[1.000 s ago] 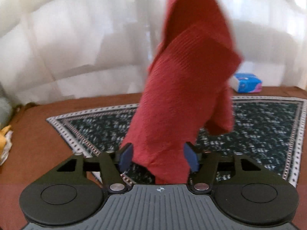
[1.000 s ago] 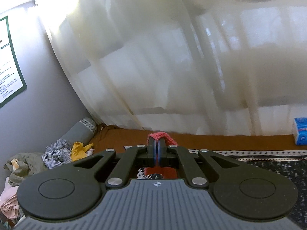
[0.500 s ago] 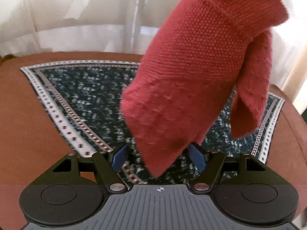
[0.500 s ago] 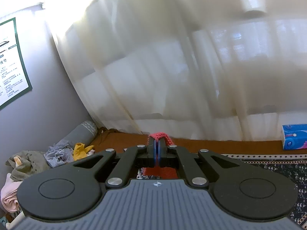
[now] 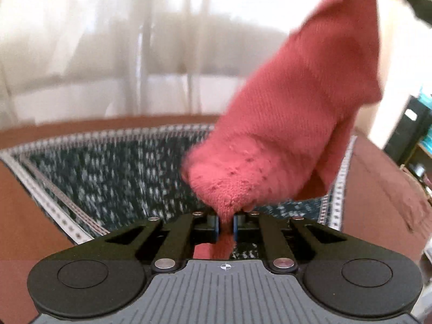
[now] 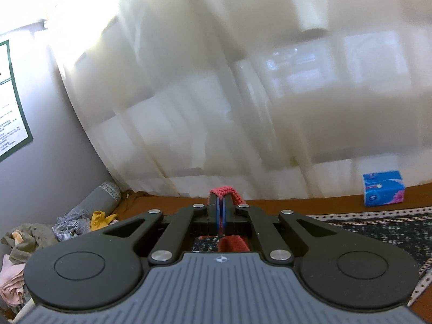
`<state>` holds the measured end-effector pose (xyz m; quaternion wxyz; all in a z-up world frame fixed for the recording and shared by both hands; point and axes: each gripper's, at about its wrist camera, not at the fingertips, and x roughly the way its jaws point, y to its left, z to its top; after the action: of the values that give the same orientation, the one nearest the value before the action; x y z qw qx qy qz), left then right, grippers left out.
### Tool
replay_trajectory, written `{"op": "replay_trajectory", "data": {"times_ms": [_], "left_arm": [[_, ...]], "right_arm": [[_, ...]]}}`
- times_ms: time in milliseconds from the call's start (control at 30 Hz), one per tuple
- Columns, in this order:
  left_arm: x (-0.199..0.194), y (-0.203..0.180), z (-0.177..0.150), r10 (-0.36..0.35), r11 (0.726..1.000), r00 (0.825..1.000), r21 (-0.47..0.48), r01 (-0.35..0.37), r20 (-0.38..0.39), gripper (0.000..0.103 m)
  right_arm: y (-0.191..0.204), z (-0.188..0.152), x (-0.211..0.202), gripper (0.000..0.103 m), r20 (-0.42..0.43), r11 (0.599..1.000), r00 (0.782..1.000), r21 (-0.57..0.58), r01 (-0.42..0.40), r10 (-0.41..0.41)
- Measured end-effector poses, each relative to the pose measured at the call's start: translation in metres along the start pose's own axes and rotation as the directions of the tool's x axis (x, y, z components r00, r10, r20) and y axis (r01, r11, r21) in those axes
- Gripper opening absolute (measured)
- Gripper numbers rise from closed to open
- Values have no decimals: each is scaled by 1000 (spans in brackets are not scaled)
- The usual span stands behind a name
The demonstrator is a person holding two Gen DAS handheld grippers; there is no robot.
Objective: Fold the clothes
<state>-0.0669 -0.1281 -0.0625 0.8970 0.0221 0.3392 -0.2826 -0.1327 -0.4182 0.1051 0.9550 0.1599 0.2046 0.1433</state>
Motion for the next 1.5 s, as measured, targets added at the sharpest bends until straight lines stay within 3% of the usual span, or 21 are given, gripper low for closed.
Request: {"op": "replay_trajectory", "data": {"times_ms": [100,300,367,467,567,733,800,933,967,1033,1133,1267,1300,1367,1500], "left_arm": [[-41,-3,10,-22,1000,999,20,21,41,5],[-113,0,39,-76,988,987,-123,94,141,5],[-123,4,46,-66,986,985,-140,88,157,5],[-102,23,50,-25,982,994,-186,44,106,6],[-49,54,38,2,963,999,-268,-13,-42,7],[43,96,2,42,936,966,-327,-127,-256,7],[65,109,2,45,926,958,-348,-147,-284,7],[81,127,17,33,916,961,-375,-139,-276,9],[87,133,21,44,918,959,-368,-150,-281,11],[100,145,27,70,917,953,-358,-178,-296,36],[112,163,30,96,911,943,-354,-212,-318,41],[109,176,35,115,927,943,-309,-215,-313,47],[106,177,36,125,935,944,-281,-215,-306,51],[98,169,40,141,961,947,-188,-201,-290,55],[96,136,47,127,992,960,30,-124,-249,70]], "right_arm": [[-3,2,-22,2,1,1000,1000,-17,3,-3],[-6,12,-61,2,17,999,999,-7,-31,31],[-4,15,-63,2,18,999,1000,-35,-23,24],[-15,12,-38,2,-18,1000,1000,-29,-8,8],[-44,-4,9,2,-82,998,997,53,20,-15],[-103,-67,113,2,-248,970,963,185,159,-110],[-120,-88,149,2,-307,950,942,230,210,-134],[-136,-102,201,2,-359,929,921,268,255,-149],[-140,-102,214,2,-369,923,917,277,266,-153],[-147,-100,239,3,-390,909,907,303,287,-157],[-158,-104,275,5,-437,884,884,333,329,-165],[-163,-110,295,30,-478,862,860,346,370,-177],[-162,-110,293,34,-474,864,863,348,364,-173],[-160,-107,285,52,-466,870,868,343,354,-170],[-150,-95,248,56,-433,895,877,277,349,-207]]}}
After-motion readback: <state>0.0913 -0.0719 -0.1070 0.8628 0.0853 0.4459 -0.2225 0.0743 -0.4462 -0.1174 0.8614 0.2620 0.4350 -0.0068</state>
